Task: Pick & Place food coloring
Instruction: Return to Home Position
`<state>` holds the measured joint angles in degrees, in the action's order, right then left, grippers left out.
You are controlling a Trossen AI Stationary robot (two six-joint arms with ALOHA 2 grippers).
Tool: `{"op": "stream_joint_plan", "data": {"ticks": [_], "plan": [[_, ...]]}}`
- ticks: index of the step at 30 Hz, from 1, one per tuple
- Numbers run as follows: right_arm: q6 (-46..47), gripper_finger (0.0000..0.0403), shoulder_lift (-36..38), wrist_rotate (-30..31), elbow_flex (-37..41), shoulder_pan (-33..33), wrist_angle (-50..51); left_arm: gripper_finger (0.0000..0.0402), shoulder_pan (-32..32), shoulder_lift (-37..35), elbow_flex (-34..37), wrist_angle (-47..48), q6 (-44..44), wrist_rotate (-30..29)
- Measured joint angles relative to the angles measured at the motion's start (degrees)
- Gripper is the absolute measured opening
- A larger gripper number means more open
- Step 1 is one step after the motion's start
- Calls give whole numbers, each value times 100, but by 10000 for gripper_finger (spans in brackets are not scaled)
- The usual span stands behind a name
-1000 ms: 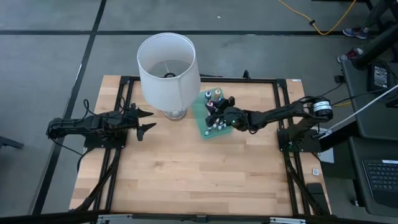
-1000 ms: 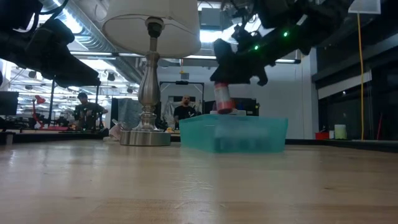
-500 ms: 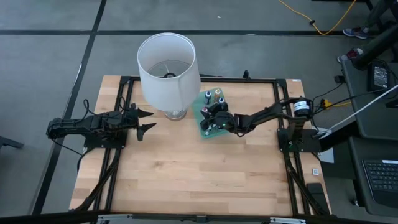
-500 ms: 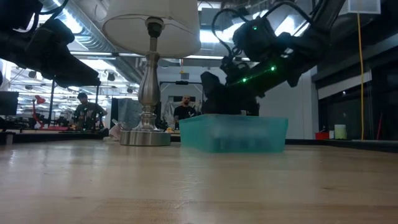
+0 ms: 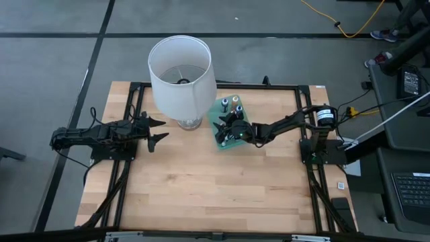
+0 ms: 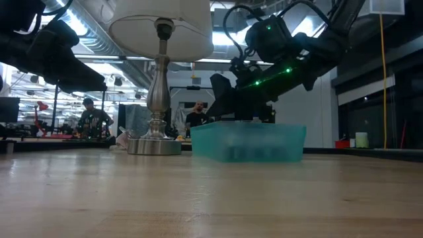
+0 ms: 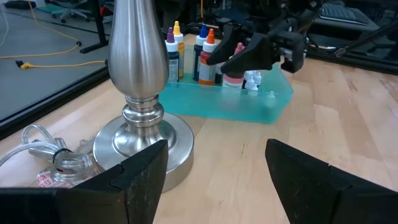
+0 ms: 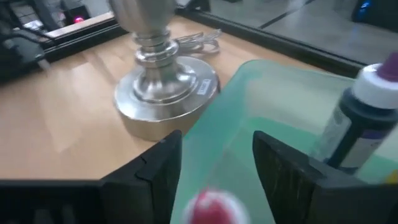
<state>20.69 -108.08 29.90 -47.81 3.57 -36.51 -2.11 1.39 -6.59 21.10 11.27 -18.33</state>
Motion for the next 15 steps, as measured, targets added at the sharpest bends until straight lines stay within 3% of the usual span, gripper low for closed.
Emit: {"op": "stream_joint_plan", "data": {"ticks": [8,15], "plan": [[-163,209,407,-110,0,-46,45,265,0,2,0,0,0,0],[-728,210,1209,-106,0,-66,416,267,1,1,1,0,0,0]]}}
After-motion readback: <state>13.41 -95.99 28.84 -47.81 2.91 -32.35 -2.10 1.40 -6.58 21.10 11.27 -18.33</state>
